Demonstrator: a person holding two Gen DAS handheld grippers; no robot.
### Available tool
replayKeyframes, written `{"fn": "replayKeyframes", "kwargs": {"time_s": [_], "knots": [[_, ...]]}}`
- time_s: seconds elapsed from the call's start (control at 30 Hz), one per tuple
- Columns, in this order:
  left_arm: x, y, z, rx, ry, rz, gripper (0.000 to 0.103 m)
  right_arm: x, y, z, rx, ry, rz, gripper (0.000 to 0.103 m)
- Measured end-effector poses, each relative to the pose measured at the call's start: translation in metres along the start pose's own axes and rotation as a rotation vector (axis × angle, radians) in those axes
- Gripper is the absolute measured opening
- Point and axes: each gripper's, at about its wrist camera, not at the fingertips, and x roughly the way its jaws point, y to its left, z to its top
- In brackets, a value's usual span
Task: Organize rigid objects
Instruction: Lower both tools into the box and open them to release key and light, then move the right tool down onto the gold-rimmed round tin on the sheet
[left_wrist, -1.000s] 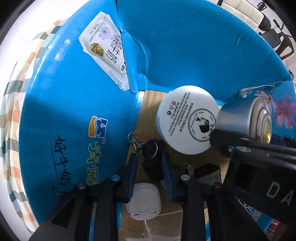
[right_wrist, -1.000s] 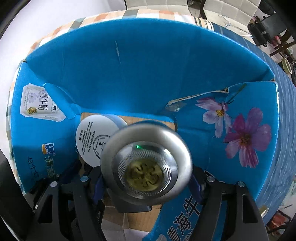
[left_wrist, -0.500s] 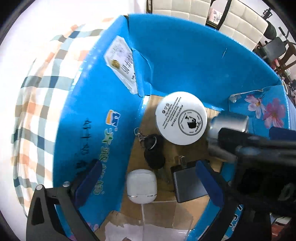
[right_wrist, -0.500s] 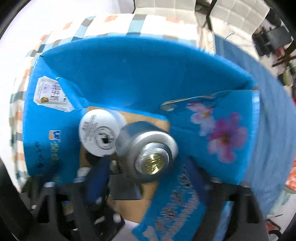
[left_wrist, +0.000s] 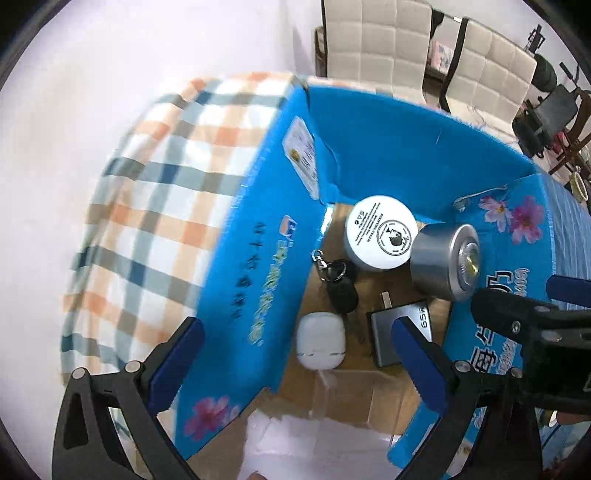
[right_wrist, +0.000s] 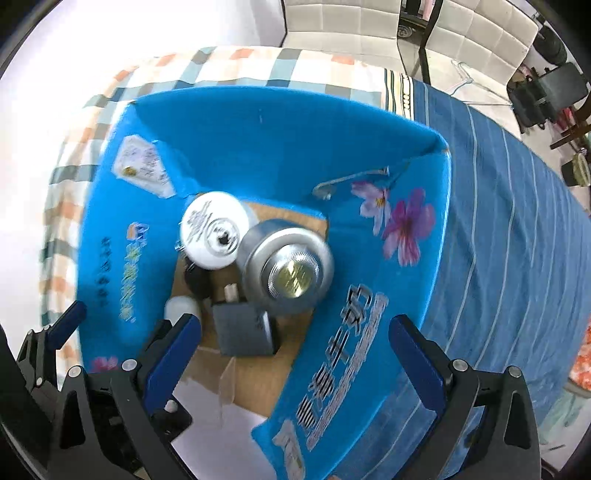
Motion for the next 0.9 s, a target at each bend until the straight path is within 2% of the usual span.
{"fn": "replayKeyframes", "kwargs": {"time_s": [0.1,0.43,0.6,0.73,0.9], "knots": [[-0.024,0.004,0.008,-0.018,-0.043,0.005,0.103,-0.016,-0.002,-0.021,-0.014,-0.031,0.023,0.103],[-0.108,-0.002,-0.028,-0.038,-0.164,0.003,0.103,-0.086,-0.017,-0.084,-0.065,-0.158,0.137,0.103],[-0.151,-0.019,-0.047,-0.028,-0.242,0.016,0.103,-0.123,-0.029,-0.117,-0.091,-0.222,0.189,0.103],[-0.176,-0.033,-0.055,-0.021,-0.275,-0.001,0.103,-0.15,-0.044,-0.139,-0.094,-0.256,0.228,0.103],[-0.203,-0.059,-0.061,0.008,-0.318,-0.016,0.103,-0.179,-0.078,-0.165,-0.064,-0.312,0.258,0.103]]}}
